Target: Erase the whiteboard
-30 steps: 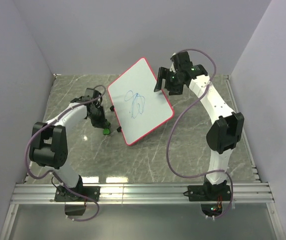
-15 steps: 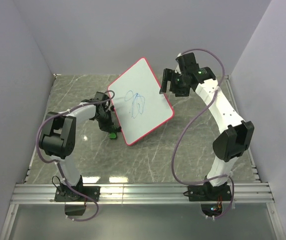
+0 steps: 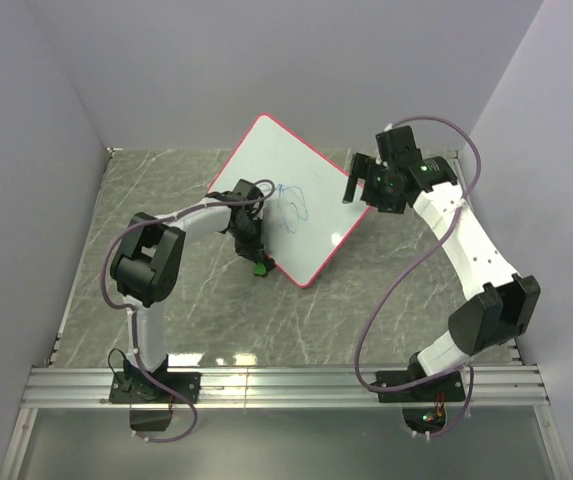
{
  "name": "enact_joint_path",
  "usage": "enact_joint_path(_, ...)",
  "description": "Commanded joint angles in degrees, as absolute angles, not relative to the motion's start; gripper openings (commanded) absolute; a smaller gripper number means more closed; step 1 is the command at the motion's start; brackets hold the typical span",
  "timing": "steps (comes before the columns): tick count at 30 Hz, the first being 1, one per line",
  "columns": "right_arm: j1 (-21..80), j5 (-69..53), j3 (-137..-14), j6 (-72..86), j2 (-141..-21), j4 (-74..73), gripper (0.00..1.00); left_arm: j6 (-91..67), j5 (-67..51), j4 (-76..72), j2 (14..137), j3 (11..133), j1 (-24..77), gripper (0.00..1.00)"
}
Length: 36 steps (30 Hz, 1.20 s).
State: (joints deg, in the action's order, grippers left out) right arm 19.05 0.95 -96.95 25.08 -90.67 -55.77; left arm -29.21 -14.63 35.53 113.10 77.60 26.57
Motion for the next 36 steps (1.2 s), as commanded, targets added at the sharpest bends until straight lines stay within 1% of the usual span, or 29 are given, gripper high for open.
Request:
enact_joint_path(1,15.92,-1.74,-89.15,28.21,-85.97,-52.32,0.96,-29.0,-17.22,36.91,117.33,80.75,28.47,0.0)
enact_joint_path(2,14.78,-3.58,-84.25,29.26,-84.91,-50.82,0.96,-28.92,-18.62,37.26,118.64,81.73,29.0,0.0)
enact_joint_path(4,11.18,-10.07,-79.13,30.23,-81.84,-45.21,0.96,-29.0,-19.77,37.97,119.96,85.06,29.62,0.0)
enact_joint_path(8,7.03,-18.88,-67.09,32.17,-77.88,-34.48,0.96,-28.74,-21.44,40.77,123.21,90.17,31.64,0.0)
enact_joint_path(11,6.77,-24.32,-61.46,33.04,-76.2,-24.2,0.96,-28.74,-22.32,42.35,124.53,92.28,31.9,0.0)
enact_joint_path(14,6.59,-29.16,-58.37,34.71,-75.94,-14.09,0.96,-28.48,-23.03,43.5,124.37,92.99,31.9,0.0)
enact_joint_path(15,6.59,-29.79,-56.71,35.15,-76.11,-9.89,0.96,-28.39,-22.85,44.11,124.19,92.99,31.9,0.0)
enact_joint_path(26,3.43,-32.25,-48.78,39.55,-82.7,8.69,0.95,-28.04,-21.71,48.07,119.98,90.7,31.9,0.0)
enact_joint_path(29,3.16,-34.89,-48.61,41.56,-86.04,13.87,0.92,-28.12,-20.14,50.7,119.01,92.8,31.9,0.0)
enact_joint_path(32,3.16,-37.17,-48.6,43.15,-88.06,18.62,0.87,-28.74,-18.9,51.51,117.34,95.01,31.64,0.0)
enact_joint_path(35,3.16,-38.93,-49.65,43.24,-88.77,19.86,0.74,-29.0,-17.58,51.15,115.5,94.57,31.2,0.0)
enact_joint_path(36,3.08,-39.2,-50.01,42.98,-88.86,18.82,0.67,-29.0,-16.53,50.63,115.05,94.83,31.2,0.01)
